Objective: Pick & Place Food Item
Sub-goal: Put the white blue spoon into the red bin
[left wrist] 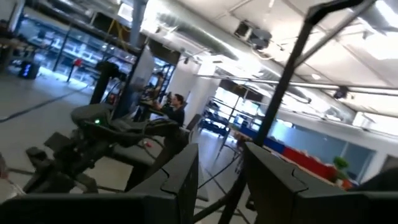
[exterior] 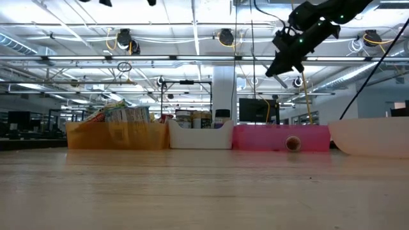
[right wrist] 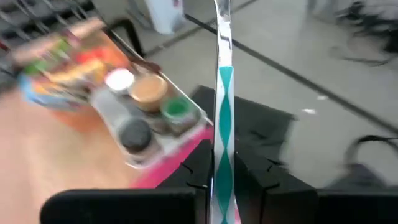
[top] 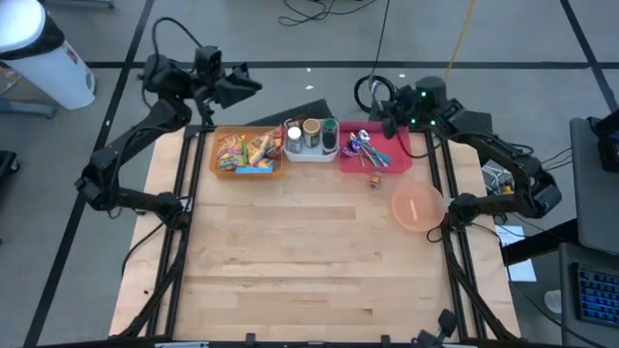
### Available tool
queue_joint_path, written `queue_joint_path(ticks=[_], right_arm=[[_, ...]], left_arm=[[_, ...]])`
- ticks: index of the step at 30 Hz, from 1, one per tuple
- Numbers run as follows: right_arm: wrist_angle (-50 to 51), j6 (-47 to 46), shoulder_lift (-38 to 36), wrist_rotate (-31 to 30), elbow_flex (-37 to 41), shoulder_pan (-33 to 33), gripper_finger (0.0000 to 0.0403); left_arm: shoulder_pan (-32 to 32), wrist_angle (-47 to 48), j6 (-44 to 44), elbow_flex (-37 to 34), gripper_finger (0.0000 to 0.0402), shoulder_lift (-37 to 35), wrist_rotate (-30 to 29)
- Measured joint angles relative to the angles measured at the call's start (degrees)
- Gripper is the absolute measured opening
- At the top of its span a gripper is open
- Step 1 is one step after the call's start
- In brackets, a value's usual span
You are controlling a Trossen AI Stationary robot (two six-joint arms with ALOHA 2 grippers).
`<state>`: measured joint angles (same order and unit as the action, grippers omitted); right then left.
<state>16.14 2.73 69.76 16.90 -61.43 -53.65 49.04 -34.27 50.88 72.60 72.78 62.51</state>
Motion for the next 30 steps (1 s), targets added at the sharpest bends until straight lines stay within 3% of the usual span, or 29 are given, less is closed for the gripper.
queue_joint_path(ticks=[3, 8, 12, 22, 30], right_arm=[[2.27, 3.38, 1.3, -5.78, 0.0, 2.3, 0.0026], [4.37, 5.08, 5.13, -6.99, -0.02, 5.07, 0.0026], [4.76, 5.89, 9.58, -11.58, 0.0, 6.7, 0.0026], [13.09, 10.33, 18.53, -15.89, 0.0, 7.28, 0.0026], [12.44, 12.44, 22.01, -16.91, 0.0, 8.28, 0.0026]], left_arm=[[-0.21, 0.42, 0.3, 0.0, 0.0131, 1.11, -1.25], [-0.37, 0.48, 0.43, 0.0, 0.0131, 2.04, -2.66], [-0.37, 0.42, 0.66, 0.0, 0.0131, 2.25, -2.68], [-0.37, 0.72, 1.94, 0.0, 0.0131, 2.25, -2.49], [-0.37, 3.19, -0.08, 0.0, 0.0131, 2.23, -1.07]])
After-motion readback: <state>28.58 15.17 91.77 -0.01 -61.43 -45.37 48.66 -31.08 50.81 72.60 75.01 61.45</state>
